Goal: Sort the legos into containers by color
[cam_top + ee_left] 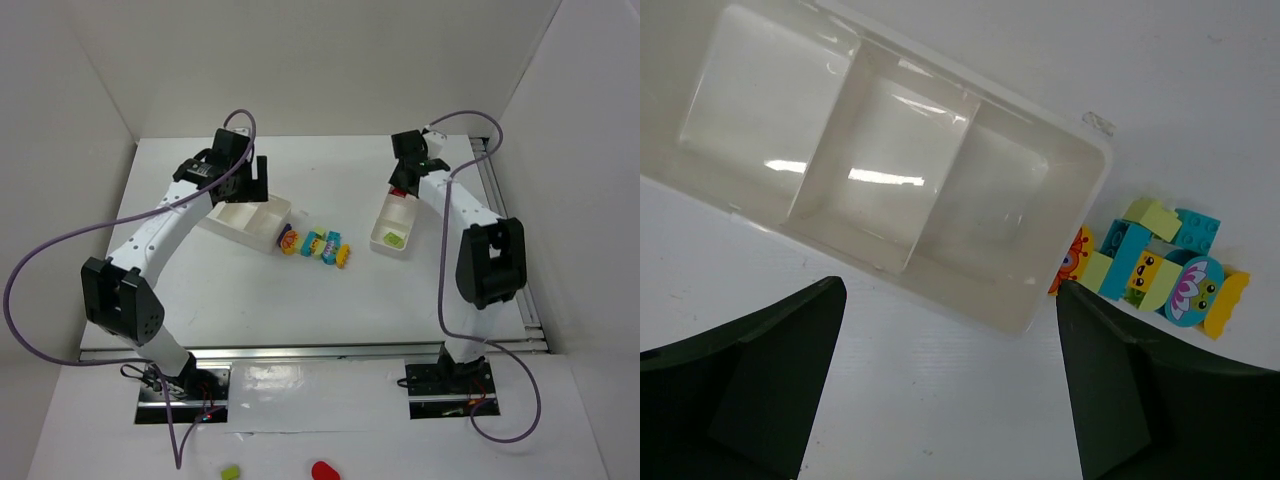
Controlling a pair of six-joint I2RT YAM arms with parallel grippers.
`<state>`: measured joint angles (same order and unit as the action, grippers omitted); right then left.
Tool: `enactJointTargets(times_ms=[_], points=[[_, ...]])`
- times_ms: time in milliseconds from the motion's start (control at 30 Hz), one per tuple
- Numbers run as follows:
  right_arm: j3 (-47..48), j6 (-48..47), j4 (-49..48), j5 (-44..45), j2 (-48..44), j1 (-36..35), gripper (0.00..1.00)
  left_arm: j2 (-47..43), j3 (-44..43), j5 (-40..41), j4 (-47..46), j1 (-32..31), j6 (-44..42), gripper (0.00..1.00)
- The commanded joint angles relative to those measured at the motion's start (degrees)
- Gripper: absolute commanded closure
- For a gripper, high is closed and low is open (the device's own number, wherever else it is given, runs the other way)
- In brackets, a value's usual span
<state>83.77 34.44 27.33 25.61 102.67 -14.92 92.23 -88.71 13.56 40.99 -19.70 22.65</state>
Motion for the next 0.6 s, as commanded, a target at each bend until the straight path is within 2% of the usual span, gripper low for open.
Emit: enactJointTargets(times_ms=[0, 200, 267, 367, 467, 567], points=[[8.31, -5.17, -1.67, 0.15, 5.15, 3.04, 0.89, 0.76, -3.75, -0.11, 0.67, -0.16, 0.02, 0.05], [14.75, -7.01, -0.96, -1.69, 13.51, 5.86, 0.84, 1.29, -6.65, 1.03, 1.72, -0.16, -0.51, 0.03], [14.76, -7.54, -1.76, -2.84, 14.39, 6.48, 0.57, 1.29, -6.65, 1.03, 2.24, -0.16, -0.51, 0.03], [15.46, -8.16, -1.76, -3.54, 13.88, 6.48, 0.39, 1.82, -6.65, 1.03, 2.25, -0.16, -0.51, 0.03], [13.62, -8.16, -1.15, -2.59, 11.16, 5.87, 0.39, 1.82, -6.65, 1.02, 2.25, -0.86, -1.03, 0.02], [7.4, -8.16, -1.92, -2.05, 2.31, 3.95, 0.4, 1.21, -6.65, 2.26, 2.78, -1.38, -1.03, 0.01]])
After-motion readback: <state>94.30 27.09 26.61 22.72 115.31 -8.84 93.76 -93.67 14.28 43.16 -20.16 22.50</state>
